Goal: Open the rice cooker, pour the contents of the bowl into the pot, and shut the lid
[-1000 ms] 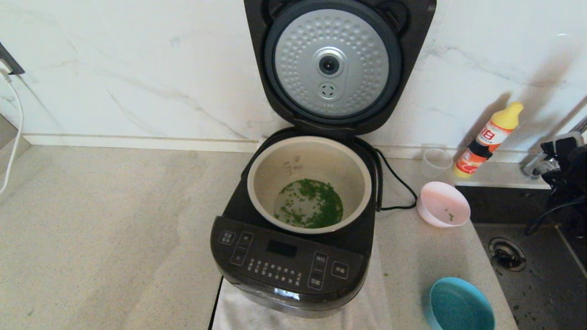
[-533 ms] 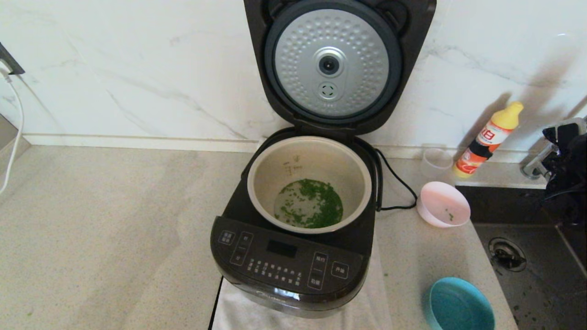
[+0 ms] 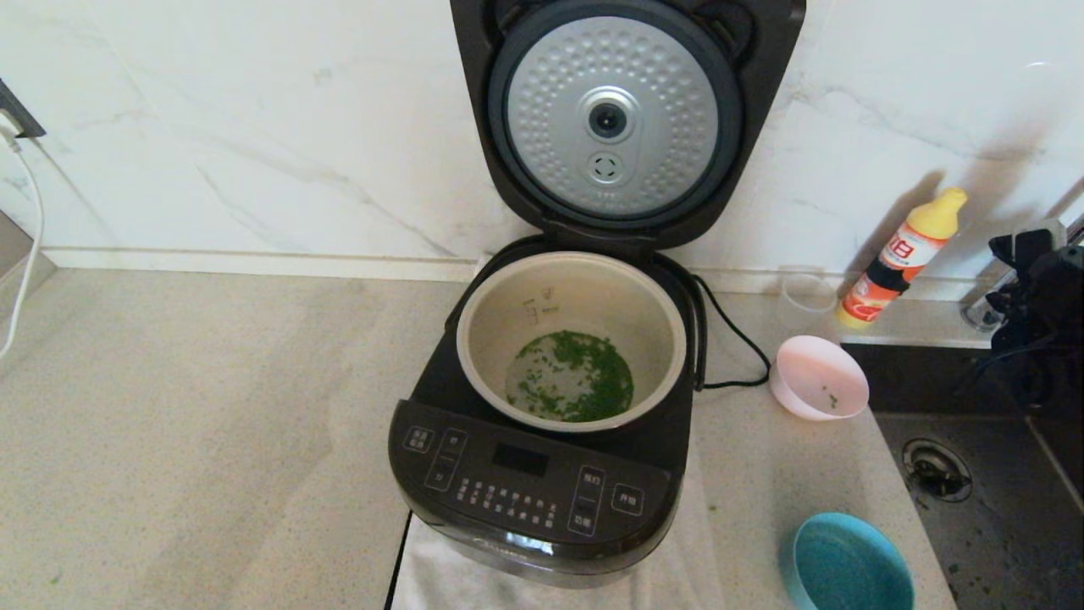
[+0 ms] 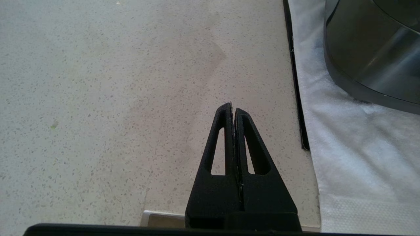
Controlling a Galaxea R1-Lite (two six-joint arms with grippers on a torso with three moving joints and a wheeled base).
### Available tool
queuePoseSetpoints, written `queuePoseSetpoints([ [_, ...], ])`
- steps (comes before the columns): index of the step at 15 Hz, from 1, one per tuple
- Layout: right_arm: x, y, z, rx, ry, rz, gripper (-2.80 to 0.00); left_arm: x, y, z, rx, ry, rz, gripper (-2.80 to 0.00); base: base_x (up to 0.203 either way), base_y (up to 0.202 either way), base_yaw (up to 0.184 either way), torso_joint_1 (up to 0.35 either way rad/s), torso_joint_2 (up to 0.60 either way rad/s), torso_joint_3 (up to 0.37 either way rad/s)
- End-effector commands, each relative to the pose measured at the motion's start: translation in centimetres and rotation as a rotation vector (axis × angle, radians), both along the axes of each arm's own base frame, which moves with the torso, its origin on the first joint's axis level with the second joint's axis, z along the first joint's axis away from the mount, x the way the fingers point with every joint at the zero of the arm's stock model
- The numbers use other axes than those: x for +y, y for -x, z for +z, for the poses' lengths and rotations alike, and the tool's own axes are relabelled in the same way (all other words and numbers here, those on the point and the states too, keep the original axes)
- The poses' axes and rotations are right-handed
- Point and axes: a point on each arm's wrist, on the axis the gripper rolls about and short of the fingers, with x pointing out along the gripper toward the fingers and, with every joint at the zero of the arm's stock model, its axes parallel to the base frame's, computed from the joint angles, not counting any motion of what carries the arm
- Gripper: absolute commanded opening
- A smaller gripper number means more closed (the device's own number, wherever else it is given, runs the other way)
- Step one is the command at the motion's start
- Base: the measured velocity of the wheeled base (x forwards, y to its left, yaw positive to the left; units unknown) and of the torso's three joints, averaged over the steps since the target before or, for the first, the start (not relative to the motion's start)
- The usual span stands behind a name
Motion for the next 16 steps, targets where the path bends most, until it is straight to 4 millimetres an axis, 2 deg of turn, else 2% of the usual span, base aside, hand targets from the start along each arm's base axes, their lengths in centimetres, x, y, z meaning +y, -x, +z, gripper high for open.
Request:
queuePoseSetpoints([
  [1,-0.4,-0.7,-0.9,0.005,0.000,-0.006,-2.80,0.0,0.0,0.0,0.002,0.000,0.000,-2.80,0.000,0.000,0.000,0.000,0.00,0.000],
  [11,-1.5,-2.0,-1.4,-0.011,-0.010,-0.022,-2.80,0.0,0.0,0.0,0.000,0.000,0.000,-2.80,0.000,0.000,0.000,0.000,0.00,0.000],
  [16,-1.1,-3.0,-0.3,-0.093,-0.011,0.004,-2.80,0.0,0.0,0.0,0.000,0.000,0.000,-2.80,0.000,0.000,0.000,0.000,0.00,0.000],
])
